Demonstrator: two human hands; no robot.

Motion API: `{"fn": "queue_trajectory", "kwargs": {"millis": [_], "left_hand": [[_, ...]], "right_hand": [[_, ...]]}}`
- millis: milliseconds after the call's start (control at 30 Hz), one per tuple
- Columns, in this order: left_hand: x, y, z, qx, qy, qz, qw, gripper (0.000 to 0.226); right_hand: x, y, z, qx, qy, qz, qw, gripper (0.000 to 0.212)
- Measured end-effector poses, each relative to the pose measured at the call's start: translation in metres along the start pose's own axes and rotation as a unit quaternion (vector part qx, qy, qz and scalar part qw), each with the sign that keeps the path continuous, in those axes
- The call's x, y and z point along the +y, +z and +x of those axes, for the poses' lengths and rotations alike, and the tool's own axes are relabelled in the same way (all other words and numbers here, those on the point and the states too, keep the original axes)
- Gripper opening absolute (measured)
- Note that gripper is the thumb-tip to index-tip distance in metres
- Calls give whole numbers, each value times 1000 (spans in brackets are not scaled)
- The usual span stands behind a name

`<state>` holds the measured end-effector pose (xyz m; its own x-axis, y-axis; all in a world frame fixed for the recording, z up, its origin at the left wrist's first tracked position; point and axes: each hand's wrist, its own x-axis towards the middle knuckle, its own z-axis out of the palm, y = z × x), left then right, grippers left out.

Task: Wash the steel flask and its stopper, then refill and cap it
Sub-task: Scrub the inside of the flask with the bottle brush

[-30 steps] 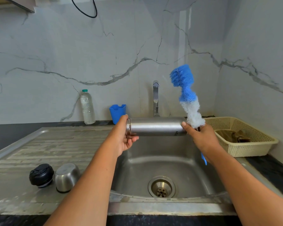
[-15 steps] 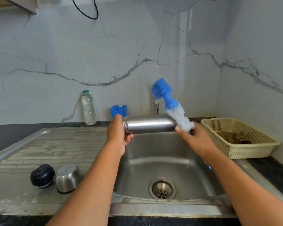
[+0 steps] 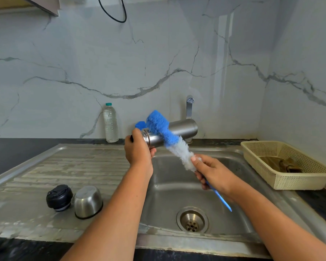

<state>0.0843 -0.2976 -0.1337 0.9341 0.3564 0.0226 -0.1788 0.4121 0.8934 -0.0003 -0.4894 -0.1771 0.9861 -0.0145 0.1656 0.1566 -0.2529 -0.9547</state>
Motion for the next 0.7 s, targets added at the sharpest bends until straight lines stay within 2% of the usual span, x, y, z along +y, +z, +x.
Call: {"fn": "queue_trajectory", "kwargs": {"millis": [167,367,567,700], "left_hand": [[4,-6,3,44,-5,-21,999,21],[1,1,-4,25,11,-3,1000,24],[4,-2,-2,54,20,1,998,24],[0,1,-5,41,23,13,999,26]], "right_hand": [[9,-6,-2,-71,41,-87,993,30],[7,10,7,35,4,-119,992,35],[9,-2,2,7,30,-120,992,21],[7,7,5,48,10,-143,989,22]]}}
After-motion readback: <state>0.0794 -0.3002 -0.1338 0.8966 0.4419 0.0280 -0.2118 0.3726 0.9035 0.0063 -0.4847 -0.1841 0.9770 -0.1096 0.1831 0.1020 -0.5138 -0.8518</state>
